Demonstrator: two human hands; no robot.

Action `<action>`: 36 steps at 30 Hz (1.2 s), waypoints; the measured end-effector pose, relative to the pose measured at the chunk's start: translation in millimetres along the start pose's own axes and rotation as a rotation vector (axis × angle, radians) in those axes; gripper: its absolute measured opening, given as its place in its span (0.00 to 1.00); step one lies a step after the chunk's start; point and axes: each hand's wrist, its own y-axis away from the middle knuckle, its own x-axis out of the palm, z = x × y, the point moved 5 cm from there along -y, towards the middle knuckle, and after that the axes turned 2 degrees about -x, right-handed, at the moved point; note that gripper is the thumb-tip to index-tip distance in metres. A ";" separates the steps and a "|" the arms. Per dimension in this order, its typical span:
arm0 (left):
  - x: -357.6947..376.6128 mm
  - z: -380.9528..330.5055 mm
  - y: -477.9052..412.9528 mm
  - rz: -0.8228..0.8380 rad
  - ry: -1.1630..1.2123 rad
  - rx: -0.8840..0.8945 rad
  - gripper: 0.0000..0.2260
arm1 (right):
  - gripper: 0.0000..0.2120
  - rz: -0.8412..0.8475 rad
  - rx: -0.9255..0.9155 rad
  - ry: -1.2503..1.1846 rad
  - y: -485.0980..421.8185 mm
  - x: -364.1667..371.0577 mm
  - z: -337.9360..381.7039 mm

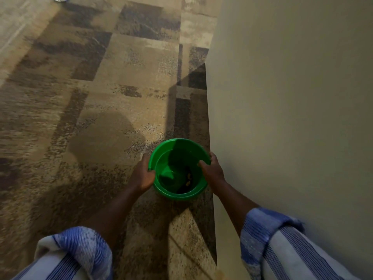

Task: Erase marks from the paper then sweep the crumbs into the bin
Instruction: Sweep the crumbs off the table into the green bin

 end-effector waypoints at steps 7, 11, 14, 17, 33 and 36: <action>-21.7 -43.7 40.5 -0.059 -0.386 0.033 0.37 | 0.36 -0.006 -0.303 0.540 46.7 -20.7 63.2; -35.9 -98.0 72.9 -0.012 -0.476 0.101 0.37 | 0.38 0.038 -0.381 0.621 83.2 -39.8 126.5; -56.2 -150.2 98.4 -0.037 -0.543 0.152 0.36 | 0.38 0.034 -0.391 0.615 113.6 -62.0 182.5; -86.9 -214.1 130.6 -0.076 -0.578 0.227 0.36 | 0.38 0.007 -0.453 0.623 155.5 -89.2 250.6; -209.6 -511.5 305.5 -0.239 -0.547 0.432 0.33 | 0.35 -0.175 -0.663 0.580 371.3 -260.4 501.4; -218.6 -551.8 326.5 -0.240 -0.549 0.464 0.34 | 0.36 -0.208 -0.688 0.572 400.7 -288.1 528.1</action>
